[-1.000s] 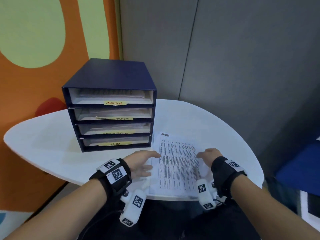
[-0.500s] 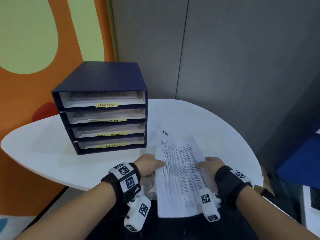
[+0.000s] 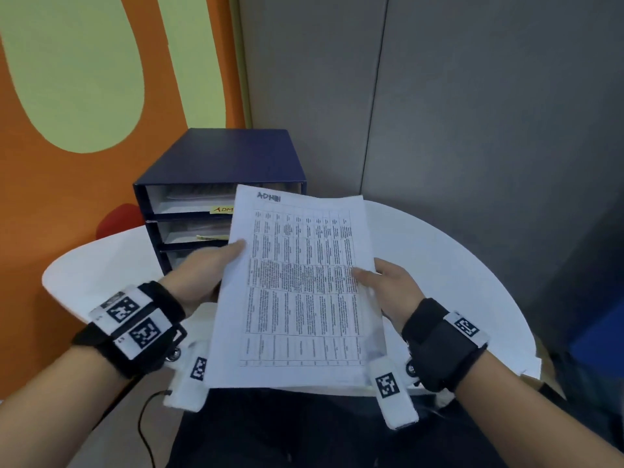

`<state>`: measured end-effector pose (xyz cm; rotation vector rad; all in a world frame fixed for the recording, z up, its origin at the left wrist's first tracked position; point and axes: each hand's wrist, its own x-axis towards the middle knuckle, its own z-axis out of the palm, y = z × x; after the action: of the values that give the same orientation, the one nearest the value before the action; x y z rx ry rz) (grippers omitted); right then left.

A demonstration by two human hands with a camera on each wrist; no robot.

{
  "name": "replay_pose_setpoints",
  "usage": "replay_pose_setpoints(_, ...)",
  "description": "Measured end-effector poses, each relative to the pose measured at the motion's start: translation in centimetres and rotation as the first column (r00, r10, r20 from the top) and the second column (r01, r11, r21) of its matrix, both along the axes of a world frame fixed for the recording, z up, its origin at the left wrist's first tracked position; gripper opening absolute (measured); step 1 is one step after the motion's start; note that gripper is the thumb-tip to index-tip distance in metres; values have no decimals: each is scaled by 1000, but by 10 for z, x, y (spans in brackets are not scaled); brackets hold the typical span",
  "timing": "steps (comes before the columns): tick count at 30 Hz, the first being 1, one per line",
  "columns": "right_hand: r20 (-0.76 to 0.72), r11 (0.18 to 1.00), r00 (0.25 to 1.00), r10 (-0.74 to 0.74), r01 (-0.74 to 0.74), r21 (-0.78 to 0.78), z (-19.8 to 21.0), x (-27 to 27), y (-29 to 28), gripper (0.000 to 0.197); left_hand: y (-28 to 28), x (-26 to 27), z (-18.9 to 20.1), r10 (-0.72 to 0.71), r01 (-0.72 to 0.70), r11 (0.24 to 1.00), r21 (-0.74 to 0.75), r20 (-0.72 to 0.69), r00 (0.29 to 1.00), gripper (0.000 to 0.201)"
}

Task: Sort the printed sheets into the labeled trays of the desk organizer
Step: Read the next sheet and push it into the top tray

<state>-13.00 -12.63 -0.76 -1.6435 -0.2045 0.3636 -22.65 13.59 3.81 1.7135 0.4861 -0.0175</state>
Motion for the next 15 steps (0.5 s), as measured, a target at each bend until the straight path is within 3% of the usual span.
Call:
replay_pose_setpoints(4, 44, 995, 995, 92, -94, 29, 22, -12, 31, 21, 39, -9, 12, 129, -131, 990, -59, -41, 991, 33)
replay_pose_setpoints(10, 29, 978, 979, 202, -201, -50, 31, -23, 79, 22, 76, -26, 21, 159, -188, 967, -173, -169, 973, 36)
replay_pose_setpoints(15, -28, 978, 982, 189, -190, -82, 28, -22, 105, 14, 92, -30, 28, 177, -194, 966, -170, -115, 978, 31)
